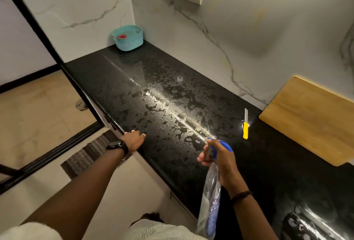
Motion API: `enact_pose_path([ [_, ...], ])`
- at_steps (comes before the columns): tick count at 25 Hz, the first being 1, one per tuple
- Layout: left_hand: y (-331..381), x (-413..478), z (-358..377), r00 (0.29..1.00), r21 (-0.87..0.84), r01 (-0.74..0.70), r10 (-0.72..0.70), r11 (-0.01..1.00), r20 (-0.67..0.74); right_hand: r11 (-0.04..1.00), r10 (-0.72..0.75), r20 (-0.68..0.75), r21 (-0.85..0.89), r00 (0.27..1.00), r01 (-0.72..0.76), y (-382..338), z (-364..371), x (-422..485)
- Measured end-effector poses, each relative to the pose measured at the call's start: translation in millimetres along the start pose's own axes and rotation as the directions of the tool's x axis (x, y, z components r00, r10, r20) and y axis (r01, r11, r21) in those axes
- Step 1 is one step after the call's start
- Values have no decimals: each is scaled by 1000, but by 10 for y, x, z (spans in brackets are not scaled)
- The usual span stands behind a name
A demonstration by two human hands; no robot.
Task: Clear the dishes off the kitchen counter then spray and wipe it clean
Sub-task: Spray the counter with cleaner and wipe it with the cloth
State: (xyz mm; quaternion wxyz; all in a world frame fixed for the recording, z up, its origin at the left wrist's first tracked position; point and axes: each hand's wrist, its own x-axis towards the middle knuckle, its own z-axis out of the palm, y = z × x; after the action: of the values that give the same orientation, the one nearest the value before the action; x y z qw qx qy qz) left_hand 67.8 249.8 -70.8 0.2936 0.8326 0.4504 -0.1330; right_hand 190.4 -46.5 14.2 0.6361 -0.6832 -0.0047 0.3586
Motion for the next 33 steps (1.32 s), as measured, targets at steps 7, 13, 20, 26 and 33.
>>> enact_pose_path([
  [7,34,178,-187,995,63,22,-28,998,94,983,-23,-50,-186,998,13,154,112,-17],
  [13,248,359,-404,966,88,3,-25,996,257,979,-77,-94,-198,993,57,156,188,74],
  [20,501,519,-447,898,120,17,-68,993,434,991,-105,-325,-108,940,74,75,-34,291],
  [26,735,512,-555,812,108,155,-189,982,553,992,-121,-396,-27,910,120,-12,-144,416],
  [33,654,806,-95,824,148,1,-85,989,560,994,-86,-488,15,869,107,-192,-247,589],
])
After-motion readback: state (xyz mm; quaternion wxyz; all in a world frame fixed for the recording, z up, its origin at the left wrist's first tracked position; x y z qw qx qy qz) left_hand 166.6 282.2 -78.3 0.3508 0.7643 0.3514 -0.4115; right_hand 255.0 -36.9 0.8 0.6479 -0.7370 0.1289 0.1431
